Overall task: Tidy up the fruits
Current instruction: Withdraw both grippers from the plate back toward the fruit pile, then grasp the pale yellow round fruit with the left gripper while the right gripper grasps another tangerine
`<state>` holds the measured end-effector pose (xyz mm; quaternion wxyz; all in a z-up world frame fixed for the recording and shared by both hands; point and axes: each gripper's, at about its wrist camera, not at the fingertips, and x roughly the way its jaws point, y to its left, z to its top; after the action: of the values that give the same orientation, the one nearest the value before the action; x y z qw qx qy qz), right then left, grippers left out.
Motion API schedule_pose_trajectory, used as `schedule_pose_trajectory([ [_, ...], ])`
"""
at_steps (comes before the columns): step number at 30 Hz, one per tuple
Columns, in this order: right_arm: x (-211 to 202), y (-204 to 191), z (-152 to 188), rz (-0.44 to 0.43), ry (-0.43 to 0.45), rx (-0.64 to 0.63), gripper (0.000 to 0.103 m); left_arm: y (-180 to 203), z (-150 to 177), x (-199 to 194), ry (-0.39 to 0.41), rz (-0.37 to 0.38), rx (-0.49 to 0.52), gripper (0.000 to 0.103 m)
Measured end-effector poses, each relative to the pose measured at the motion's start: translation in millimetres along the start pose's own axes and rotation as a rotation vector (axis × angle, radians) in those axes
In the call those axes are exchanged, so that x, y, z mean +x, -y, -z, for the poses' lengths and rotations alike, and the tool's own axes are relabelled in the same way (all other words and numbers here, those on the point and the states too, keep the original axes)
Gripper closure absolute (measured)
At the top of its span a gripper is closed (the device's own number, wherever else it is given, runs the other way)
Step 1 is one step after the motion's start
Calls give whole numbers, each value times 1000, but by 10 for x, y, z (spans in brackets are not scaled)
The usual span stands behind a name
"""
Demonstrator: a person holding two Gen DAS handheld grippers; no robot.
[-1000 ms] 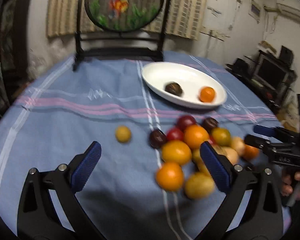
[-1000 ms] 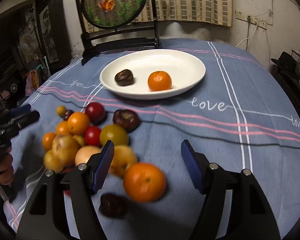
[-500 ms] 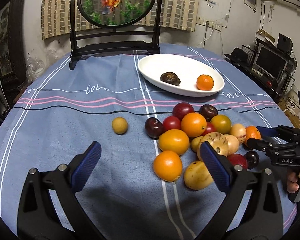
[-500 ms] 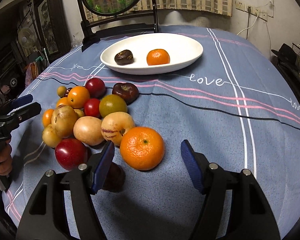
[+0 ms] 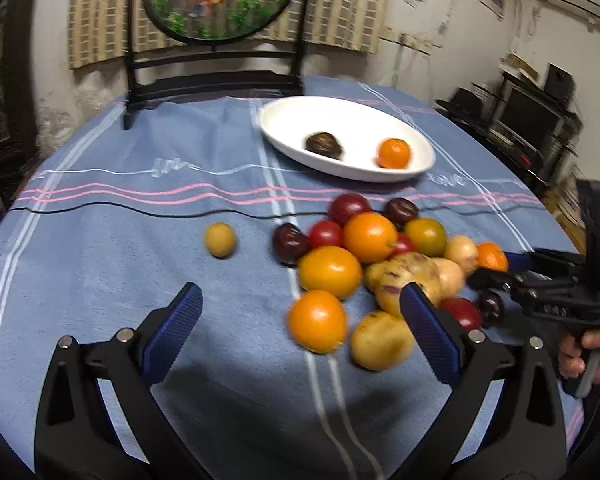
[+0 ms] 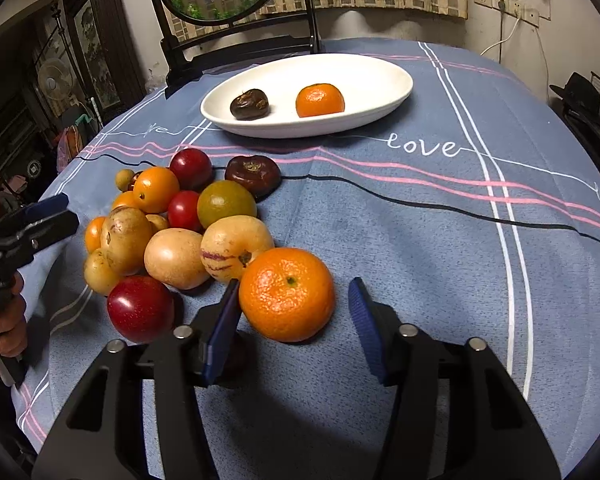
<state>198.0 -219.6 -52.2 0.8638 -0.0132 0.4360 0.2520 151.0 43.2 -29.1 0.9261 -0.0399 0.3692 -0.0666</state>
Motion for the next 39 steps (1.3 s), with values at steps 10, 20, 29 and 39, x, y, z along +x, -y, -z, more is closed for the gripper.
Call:
schedule_pose_trajectory([
  [10, -10, 16, 3, -3, 0, 8, 59, 464, 181, -215, 84, 98, 266, 18],
  [20, -11, 3, 0, 2, -1, 4, 59, 464, 214, -101, 8, 164, 273, 67],
  [29, -4, 1, -2, 3, -2, 3, 59, 564, 237, -3, -45, 150, 371, 63],
  [39, -6, 2, -4, 3, -2, 3, 59, 603, 245, 154, -110, 83, 507, 61],
])
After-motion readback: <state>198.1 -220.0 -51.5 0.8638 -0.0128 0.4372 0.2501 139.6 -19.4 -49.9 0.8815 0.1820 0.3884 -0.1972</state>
